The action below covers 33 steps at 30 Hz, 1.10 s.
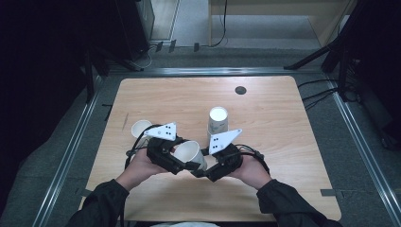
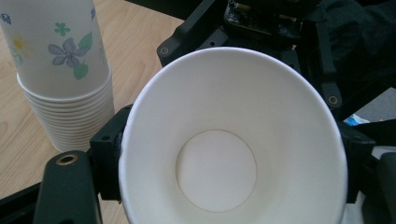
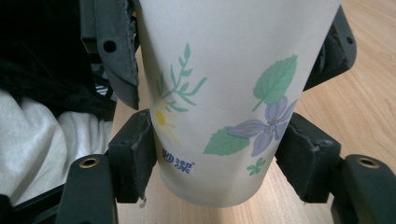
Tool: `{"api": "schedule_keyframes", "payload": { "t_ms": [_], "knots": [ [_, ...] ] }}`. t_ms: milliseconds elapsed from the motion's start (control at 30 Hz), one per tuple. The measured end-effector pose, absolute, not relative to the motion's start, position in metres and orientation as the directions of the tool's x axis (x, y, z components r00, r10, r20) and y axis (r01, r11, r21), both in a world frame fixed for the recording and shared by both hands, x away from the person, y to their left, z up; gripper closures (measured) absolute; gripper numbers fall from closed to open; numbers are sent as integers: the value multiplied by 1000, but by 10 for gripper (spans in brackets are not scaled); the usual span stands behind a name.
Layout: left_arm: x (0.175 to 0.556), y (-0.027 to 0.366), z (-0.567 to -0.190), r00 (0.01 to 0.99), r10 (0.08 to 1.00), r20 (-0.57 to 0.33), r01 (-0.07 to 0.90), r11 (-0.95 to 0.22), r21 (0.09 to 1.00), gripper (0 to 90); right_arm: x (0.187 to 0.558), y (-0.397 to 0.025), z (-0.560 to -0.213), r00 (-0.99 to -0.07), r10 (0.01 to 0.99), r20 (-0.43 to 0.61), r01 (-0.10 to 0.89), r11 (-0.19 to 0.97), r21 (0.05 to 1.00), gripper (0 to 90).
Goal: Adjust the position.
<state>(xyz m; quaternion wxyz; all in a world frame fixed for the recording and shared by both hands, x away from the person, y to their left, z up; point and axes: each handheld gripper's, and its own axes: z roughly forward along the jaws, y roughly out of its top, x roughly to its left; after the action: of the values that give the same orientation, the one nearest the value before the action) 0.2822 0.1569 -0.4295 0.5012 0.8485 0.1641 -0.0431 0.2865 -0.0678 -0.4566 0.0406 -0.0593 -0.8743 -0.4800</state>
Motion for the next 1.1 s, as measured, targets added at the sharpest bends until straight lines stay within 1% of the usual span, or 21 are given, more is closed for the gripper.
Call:
{"api": "schedule_keyframes", "payload": {
  "t_ms": [433, 700, 767, 800, 967, 1100],
  "knots": [
    [288, 170, -428, 931, 279, -234, 340, -434, 834, 225, 288, -68, -463, -990, 90, 108, 140, 559, 817, 240],
    [292, 177, -433, 923, 322, -209, 348, -472, 810, 226, 286, -76, -466, -987, 132, 89, 149, 574, 805, 217],
    [293, 179, -433, 922, 326, -208, 350, -477, 806, 226, 285, -81, -465, -982, 177, 69, 161, 586, 794, 218],
    [293, 180, -434, 921, 329, -209, 354, -479, 803, 226, 285, -84, -464, -981, 183, 63, 161, 587, 793, 218],
    [293, 186, -435, 917, 354, -185, 350, -490, 798, 225, 285, -100, -461, -962, 266, 66, 214, 576, 789, 218],
    [294, 192, -438, 907, 379, -182, 364, -489, 793, 225, 286, -111, -463, -954, 296, 39, 213, 584, 783, 218]
  ]
}}
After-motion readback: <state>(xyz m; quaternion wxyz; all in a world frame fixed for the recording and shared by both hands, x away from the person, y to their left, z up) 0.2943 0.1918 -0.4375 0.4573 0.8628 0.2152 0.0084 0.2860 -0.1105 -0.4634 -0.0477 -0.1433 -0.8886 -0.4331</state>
